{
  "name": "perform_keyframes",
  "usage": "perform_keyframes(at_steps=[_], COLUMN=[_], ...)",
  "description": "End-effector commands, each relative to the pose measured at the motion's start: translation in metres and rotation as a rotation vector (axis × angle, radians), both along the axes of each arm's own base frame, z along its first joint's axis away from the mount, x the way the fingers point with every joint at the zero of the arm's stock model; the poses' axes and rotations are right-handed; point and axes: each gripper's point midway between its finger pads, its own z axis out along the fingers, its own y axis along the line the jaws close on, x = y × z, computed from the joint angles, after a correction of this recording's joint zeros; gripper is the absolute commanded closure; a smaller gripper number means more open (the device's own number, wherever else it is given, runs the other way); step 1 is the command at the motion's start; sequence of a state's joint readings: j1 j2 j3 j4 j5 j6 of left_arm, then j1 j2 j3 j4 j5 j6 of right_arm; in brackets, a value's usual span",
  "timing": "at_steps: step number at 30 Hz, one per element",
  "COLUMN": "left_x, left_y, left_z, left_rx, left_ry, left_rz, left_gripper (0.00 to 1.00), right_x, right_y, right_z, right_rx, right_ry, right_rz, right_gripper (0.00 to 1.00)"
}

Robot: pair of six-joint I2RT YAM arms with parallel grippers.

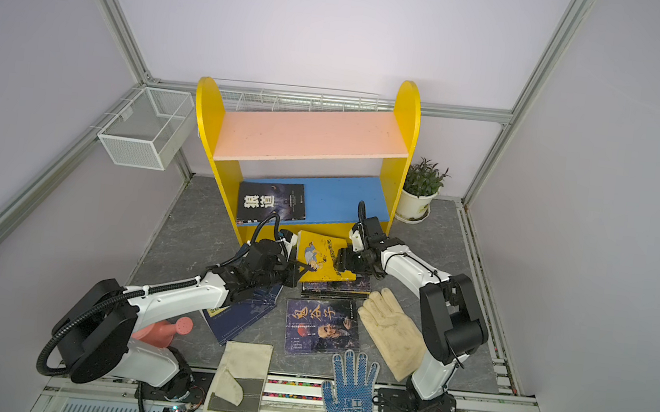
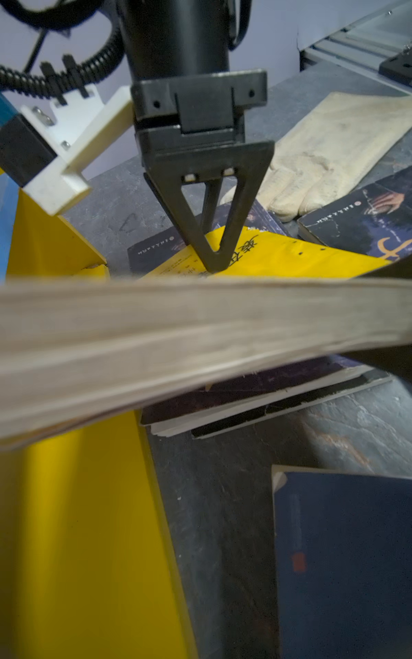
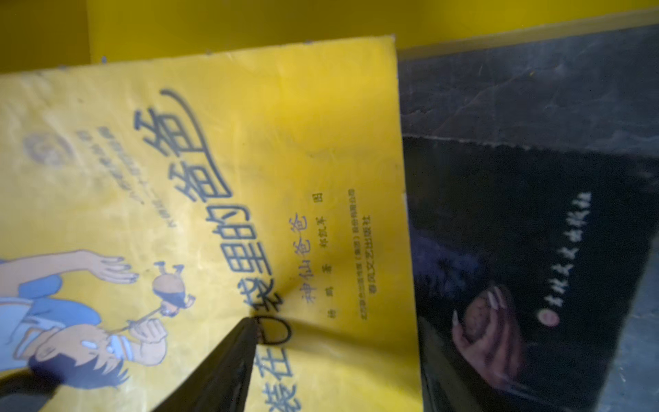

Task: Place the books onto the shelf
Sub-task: 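Grasp the yellow cartoon book edge with the right gripper and lift it, then carry the yellow book toward the blue shelf with right gripper while left withdraws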

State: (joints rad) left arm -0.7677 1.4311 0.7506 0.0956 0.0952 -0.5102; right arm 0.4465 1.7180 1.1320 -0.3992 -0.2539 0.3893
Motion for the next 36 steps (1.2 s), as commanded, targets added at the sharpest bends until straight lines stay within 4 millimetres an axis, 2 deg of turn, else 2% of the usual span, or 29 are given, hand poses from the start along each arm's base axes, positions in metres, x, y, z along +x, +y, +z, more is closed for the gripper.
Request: perform_keyframes(at_steps=[1, 4, 7, 12, 15, 19, 26, 29, 32, 36], left_x=[-0.004, -0.007, -0.010, -0.015, -0.017, -0.020, -0.019, -0.020, -0.020, -0.019], left_y=[-0.016, -0.005, 0.014, 0.049, 0.059, 0.061, 0.060, 0.060, 0.059, 0.058], left_z=[0.042, 0.067, 0.097, 0.139, 0.154, 0.160, 0.164, 0.168, 0.170, 0.164], left_rx=[-0.079, -0.106, -0.168, -0.348, -0.411, -0.418, -0.441, -0.446, -0.448, -0.428], left_ry=[-0.087, -0.141, -0.215, -0.303, -0.323, -0.337, -0.346, -0.363, -0.366, -0.348], left_rz=[-0.067, -0.040, 0.031, 0.160, 0.180, 0.172, 0.171, 0.164, 0.159, 0.157], left_gripper=[1.00, 1.00, 1.00, 1.00, 1.00, 1.00, 1.00, 1.00, 1.00, 1.00], right_x=[-0.001, 0.006, 0.007, -0.004, -0.005, -0.002, -0.007, -0.013, -0.011, 0.001], right_y=[0.009, -0.010, -0.017, 0.000, 0.008, 0.018, 0.034, 0.046, 0.049, 0.043], right_z=[0.033, 0.048, 0.071, 0.111, 0.134, 0.157, 0.168, 0.167, 0.166, 0.168], right_rx=[0.152, 0.229, 0.348, 0.508, 0.601, 0.693, 0.743, 0.760, 0.778, 0.768], right_ry=[-0.057, -0.098, -0.135, -0.186, -0.217, -0.235, -0.226, -0.207, -0.205, -0.252], right_rz=[-0.031, -0.126, -0.142, -0.024, 0.004, 0.037, 0.095, 0.123, 0.100, 0.038], right_gripper=[0.27, 0.25, 0.24, 0.23, 0.24, 0.25, 0.33, 0.40, 0.48, 0.68])
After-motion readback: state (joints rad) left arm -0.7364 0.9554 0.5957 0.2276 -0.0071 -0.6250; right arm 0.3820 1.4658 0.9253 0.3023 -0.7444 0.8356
